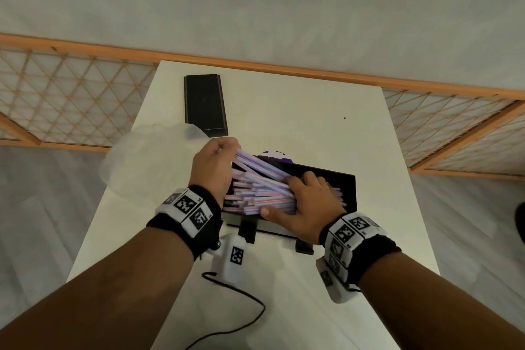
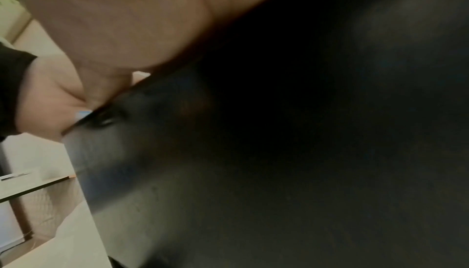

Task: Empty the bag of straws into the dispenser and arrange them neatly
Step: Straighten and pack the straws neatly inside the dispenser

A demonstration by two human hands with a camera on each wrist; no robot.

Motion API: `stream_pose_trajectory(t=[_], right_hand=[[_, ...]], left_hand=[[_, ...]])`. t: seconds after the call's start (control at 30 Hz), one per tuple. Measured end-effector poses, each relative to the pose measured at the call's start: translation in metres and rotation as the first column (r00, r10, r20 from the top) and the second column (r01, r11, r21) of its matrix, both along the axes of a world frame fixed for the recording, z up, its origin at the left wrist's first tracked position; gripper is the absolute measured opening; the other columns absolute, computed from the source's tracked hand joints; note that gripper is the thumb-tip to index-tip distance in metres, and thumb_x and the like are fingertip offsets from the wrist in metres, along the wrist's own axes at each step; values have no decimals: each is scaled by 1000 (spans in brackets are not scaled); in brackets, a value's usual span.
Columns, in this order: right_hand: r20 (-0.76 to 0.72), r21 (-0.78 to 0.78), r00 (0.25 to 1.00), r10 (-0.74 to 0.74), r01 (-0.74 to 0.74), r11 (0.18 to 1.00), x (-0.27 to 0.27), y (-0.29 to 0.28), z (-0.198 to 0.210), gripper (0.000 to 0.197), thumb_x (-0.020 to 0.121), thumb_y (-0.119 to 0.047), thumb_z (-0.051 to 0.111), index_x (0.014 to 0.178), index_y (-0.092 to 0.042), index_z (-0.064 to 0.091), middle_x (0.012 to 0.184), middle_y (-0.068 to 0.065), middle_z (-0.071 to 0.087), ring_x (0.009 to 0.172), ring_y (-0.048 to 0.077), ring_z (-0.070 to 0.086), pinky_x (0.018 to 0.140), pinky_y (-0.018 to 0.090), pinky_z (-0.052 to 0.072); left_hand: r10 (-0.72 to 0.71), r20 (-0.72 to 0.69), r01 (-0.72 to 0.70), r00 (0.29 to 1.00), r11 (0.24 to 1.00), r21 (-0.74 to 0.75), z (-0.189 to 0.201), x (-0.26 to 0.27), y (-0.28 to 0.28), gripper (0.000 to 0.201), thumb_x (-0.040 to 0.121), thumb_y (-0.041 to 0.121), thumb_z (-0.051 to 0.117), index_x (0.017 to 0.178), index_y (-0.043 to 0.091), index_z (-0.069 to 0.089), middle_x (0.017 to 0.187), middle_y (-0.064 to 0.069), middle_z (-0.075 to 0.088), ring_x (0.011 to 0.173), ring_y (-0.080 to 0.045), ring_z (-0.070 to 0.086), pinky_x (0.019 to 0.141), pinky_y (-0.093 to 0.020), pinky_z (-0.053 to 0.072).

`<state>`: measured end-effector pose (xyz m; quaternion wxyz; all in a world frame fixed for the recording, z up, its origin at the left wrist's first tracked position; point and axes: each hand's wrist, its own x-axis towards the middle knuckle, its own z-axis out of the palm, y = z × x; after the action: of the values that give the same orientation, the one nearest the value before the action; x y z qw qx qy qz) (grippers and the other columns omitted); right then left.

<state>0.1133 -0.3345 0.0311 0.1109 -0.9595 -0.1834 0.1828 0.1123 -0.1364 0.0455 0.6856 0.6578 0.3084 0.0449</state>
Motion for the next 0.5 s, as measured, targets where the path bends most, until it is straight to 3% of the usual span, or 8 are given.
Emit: stream_pose_trajectory(t=[0.07,0.13,0.23,0.33,0.43,0.5], right_hand=[[10,14,1000,-19,19,1000,1,2,-2,111,52,-105,17,124,-28,49,103,-2,37,99,23,40,99,44,42],[8,112,997,-76,74,991,1,5,-5,99,56,-98,37,120,-24,47,107,-3,41,101,21,44,95,42,45],[-50,269,985,-163,170,948,1,7,-7,97,53,-88,56,123,-21,41,116,-3,50,105,18,52,94,39,50],[44,158,995,-93,85,984,1,10,-6,96,58,-91,49,131,-27,43,115,-3,50,105,21,47,96,41,46],[87,67,994,-65,59,996,2,13,-5,94,59,-94,39,130,-33,50,108,-2,45,101,22,43,95,43,44],[81,76,995,-66,59,995,2,15,-7,93,59,-94,39,127,-32,51,108,-3,46,100,22,45,97,43,43]], left_hand=[[-50,62,38,997,983,182,4,-1,-4,16,91,28,67,84,14,72,89,-9,73,88,-29,69,89,-48,57],[-76,112,35,991,945,324,5,-6,-10,20,91,29,69,78,14,67,76,-2,69,75,-22,67,78,-42,59],[-101,148,35,984,918,395,6,-11,-18,16,92,32,68,83,20,62,80,7,67,77,-15,65,73,-33,55],[-185,147,104,972,894,437,9,-15,-25,13,95,37,64,90,25,66,85,13,67,84,-5,64,76,-21,50],[-225,65,161,972,845,510,8,-11,-27,20,94,43,64,86,25,66,79,15,66,78,1,62,67,-10,43],[-218,28,165,976,812,560,4,-10,-26,20,93,40,66,82,22,65,75,14,65,72,1,60,62,-10,43]])
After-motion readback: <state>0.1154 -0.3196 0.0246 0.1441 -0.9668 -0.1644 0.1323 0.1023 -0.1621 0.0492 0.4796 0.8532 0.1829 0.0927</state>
